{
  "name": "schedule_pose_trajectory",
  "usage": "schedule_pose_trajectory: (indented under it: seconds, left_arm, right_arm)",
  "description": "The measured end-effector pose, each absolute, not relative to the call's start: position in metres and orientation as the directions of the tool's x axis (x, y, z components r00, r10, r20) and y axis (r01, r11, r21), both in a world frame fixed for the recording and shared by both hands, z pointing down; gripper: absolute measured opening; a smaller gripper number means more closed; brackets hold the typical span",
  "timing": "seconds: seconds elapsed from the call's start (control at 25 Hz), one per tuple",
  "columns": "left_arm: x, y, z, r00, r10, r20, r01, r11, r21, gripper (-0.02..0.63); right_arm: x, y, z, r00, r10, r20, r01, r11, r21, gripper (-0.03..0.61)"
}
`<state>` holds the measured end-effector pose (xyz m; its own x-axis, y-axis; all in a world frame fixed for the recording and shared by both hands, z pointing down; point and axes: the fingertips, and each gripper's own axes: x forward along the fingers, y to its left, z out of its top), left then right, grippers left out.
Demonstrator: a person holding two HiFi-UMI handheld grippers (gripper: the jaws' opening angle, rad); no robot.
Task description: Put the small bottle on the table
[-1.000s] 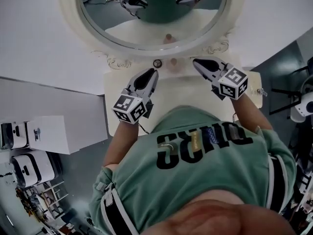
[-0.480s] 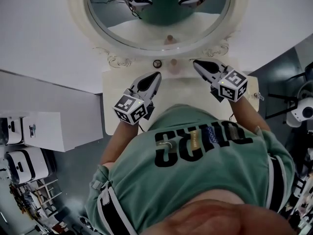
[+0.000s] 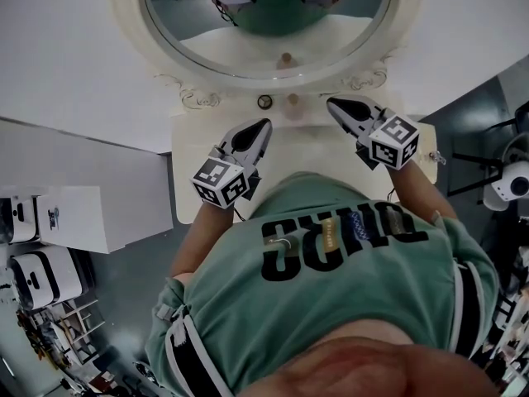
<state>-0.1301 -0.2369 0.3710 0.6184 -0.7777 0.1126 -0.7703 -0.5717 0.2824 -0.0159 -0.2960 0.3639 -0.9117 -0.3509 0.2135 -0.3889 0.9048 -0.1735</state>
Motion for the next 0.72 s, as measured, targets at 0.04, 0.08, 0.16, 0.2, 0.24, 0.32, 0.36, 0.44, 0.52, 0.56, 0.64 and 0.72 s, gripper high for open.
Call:
schedule_pose_trajectory:
  seconds: [0.04,0.08,0.16,0.2,0.24,0.32,0.36,0.44,0.52,0.56,0.64,0.72]
  left_arm:
    - [-0.1300,-0.2370,0.3711,0.619,-0.778,0.113,-0.770,-0.572,0.282,0.009]
    - [-0.1299,-0.2371,0.3710,0.619,-0.777,0.113,-0.770,-0.572,0.281,0.009]
    - [-0.1294,-0.2372,0.3702,0.618,-0.778,0.114,-0.772,-0.573,0.277,0.009]
    - [-0.1293,-0.2372,0.3696,0.618,-0.778,0.115,-0.772,-0.573,0.274,0.009]
    - [-0.1293,-0.2374,0.3692,0.617,-0.778,0.115,-0.773,-0.573,0.273,0.009]
    - [-0.1296,-0.2377,0.3690,0.617,-0.779,0.116,-0.773,-0.573,0.272,0.009]
    - [-0.1298,-0.2379,0.3692,0.616,-0.779,0.116,-0.774,-0.572,0.272,0.009]
    - [-0.1301,-0.2379,0.3701,0.616,-0.779,0.117,-0.774,-0.571,0.273,0.009]
    - [-0.1300,-0.2379,0.3714,0.616,-0.779,0.119,-0.774,-0.570,0.275,0.009]
    - [-0.1300,-0.2379,0.3720,0.616,-0.779,0.120,-0.774,-0.570,0.276,0.009]
    - [-0.1307,-0.2377,0.3729,0.615,-0.779,0.123,-0.775,-0.568,0.277,0.009]
    - [-0.1317,-0.2375,0.3732,0.613,-0.780,0.124,-0.776,-0.566,0.278,0.009]
  right_arm:
    - [-0.0155,-0.2963,0.3643,-0.911,-0.352,0.214,-0.391,0.904,-0.175,-0.006]
    - [-0.0149,-0.2967,0.3645,-0.910,-0.355,0.215,-0.393,0.902,-0.176,-0.006]
    - [-0.0136,-0.2974,0.3637,-0.907,-0.362,0.215,-0.400,0.900,-0.171,-0.006]
    - [-0.0130,-0.2975,0.3630,-0.905,-0.367,0.215,-0.404,0.900,-0.164,-0.006]
    - [-0.0126,-0.2976,0.3624,-0.903,-0.370,0.216,-0.406,0.900,-0.156,-0.006]
    - [-0.0126,-0.2978,0.3622,-0.902,-0.371,0.220,-0.407,0.902,-0.146,-0.006]
    - [-0.0128,-0.2978,0.3625,-0.902,-0.370,0.222,-0.405,0.903,-0.144,-0.006]
    - [-0.0135,-0.2973,0.3632,-0.903,-0.365,0.225,-0.401,0.905,-0.142,-0.006]
    - [-0.0142,-0.2966,0.3641,-0.905,-0.361,0.227,-0.398,0.907,-0.142,-0.006]
    - [-0.0145,-0.2965,0.3648,-0.905,-0.360,0.228,-0.397,0.907,-0.143,-0.006]
    - [-0.0152,-0.2964,0.3657,-0.905,-0.358,0.230,-0.396,0.907,-0.145,-0.006]
    - [-0.0157,-0.2960,0.3658,-0.905,-0.357,0.231,-0.395,0.907,-0.147,-0.006]
